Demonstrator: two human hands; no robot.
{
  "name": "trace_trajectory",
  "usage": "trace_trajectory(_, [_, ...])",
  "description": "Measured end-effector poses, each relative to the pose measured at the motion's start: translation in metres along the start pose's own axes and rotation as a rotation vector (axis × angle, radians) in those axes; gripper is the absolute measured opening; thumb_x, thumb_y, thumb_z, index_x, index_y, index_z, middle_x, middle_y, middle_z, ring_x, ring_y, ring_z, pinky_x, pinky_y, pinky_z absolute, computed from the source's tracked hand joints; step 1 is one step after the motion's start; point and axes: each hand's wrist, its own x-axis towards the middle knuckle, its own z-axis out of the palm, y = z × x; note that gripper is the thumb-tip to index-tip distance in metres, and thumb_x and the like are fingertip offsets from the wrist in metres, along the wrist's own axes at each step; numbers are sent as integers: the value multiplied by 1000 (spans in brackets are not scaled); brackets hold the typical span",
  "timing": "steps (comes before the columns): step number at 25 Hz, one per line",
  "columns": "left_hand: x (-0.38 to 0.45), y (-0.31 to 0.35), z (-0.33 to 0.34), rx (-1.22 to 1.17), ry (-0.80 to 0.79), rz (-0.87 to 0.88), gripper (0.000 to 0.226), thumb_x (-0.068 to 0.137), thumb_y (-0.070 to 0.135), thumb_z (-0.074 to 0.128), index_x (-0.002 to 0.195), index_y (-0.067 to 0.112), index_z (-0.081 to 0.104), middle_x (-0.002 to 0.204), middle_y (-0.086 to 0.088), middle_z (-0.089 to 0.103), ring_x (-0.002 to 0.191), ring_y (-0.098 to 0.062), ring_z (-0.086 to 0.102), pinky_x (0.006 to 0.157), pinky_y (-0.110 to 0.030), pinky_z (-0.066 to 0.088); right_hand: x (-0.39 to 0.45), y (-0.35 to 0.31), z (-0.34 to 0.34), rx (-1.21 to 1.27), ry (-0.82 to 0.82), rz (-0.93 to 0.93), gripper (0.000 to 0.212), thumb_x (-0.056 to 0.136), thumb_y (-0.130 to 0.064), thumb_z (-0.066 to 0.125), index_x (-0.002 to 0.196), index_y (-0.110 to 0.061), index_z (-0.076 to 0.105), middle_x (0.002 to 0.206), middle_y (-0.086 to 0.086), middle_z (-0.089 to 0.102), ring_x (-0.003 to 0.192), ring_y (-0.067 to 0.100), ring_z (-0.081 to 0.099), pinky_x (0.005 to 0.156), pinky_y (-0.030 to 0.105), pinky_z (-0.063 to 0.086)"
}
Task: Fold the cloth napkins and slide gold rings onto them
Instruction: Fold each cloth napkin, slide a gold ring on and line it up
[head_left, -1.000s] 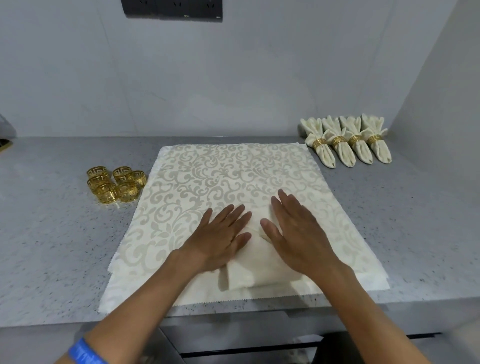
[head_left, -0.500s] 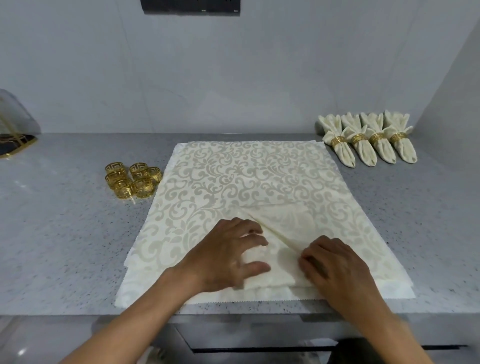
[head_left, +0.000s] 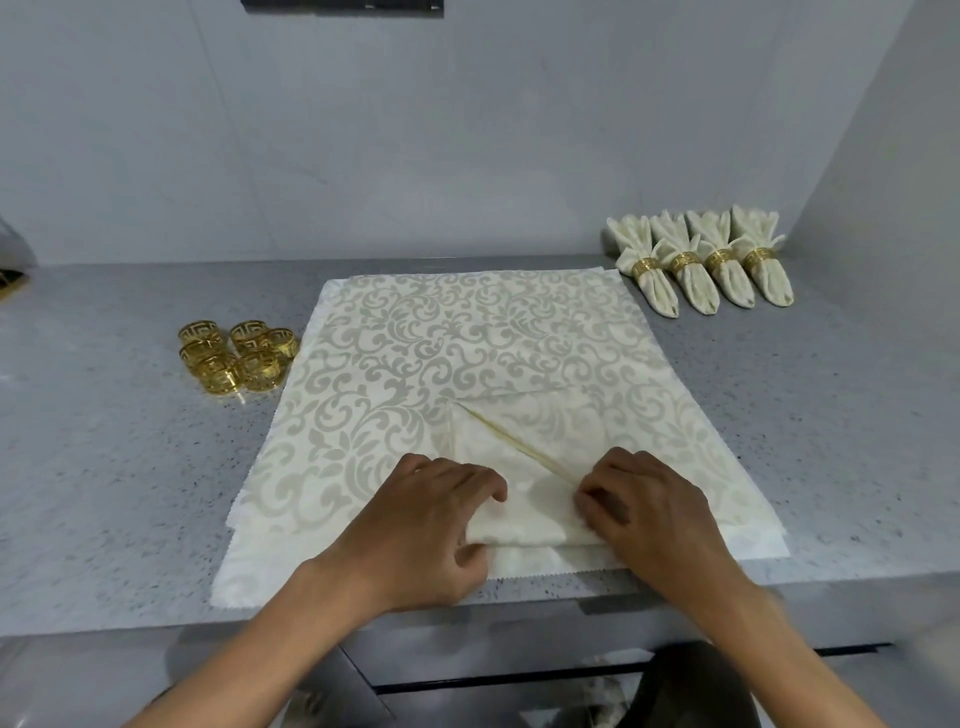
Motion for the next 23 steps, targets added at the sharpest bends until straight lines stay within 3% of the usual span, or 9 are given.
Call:
trace_trajectory(4, [6,5,5,35,42,-62,25,73,25,62,96,27,55,68,17,54,72,-5,54,90,-22,37,0,2,0,16,7,-7,12,90,-32,64,78,-30,65,83,-20,54,77,3,49,61,11,29])
trace_trajectory(6, [16,2,-1,-175,8,-242,7,83,26,63,87,22,59,66,9,58,65,-9,52,76,-21,38,-1,5,-1,71,9,-25,26,93,-42,52,74,-26,62,80,-18,53,74,4,49,62,14,30])
trace_trajectory(8, [31,-6,-8,-481,-25,-428,26,91,27,62,73,11,53,62,4,51,55,-11,43,61,-26,34,0,6,-6,192,-17,-10,45,95,-54,36,68,-23,54,77,-14,53,73,9,51,62,19,34])
trace_trajectory(11, [44,-15,-3,-489,26,-486,34,91,25,66,61,23,48,54,16,47,50,-3,41,57,-22,33,1,5,-8,205,-9,-15,52,93,-59,32,68,-19,56,74,-9,55,71,11,53,61,22,39])
trace_trajectory(14, [43,-14,8,-530,155,-488,9,91,25,65,92,32,59,63,19,60,60,2,53,63,-19,38,1,3,-8,128,50,-9,22,96,-46,44,93,-31,60,74,-14,58,72,5,55,60,22,44])
trace_trajectory(16, [40,-14,13,-509,204,-446,19,91,21,65,101,34,55,71,15,62,64,-2,56,64,-18,39,0,4,-9,75,54,-25,8,98,-39,47,97,-35,53,71,-15,57,69,6,54,57,24,45])
trace_trajectory(20, [39,-14,19,-362,207,-353,18,89,17,66,94,34,68,90,16,58,79,-4,59,74,-18,39,-1,8,-7,-8,71,-122,26,97,-43,41,87,-30,59,75,-15,56,67,7,51,55,19,39])
trace_trajectory(23, [38,-14,24,-335,205,-350,18,94,18,60,96,30,74,90,16,55,80,-6,57,80,-18,37,-3,11,-1,-77,103,-198,22,90,-39,54,86,-23,69,85,-13,59,71,8,53,61,17,36])
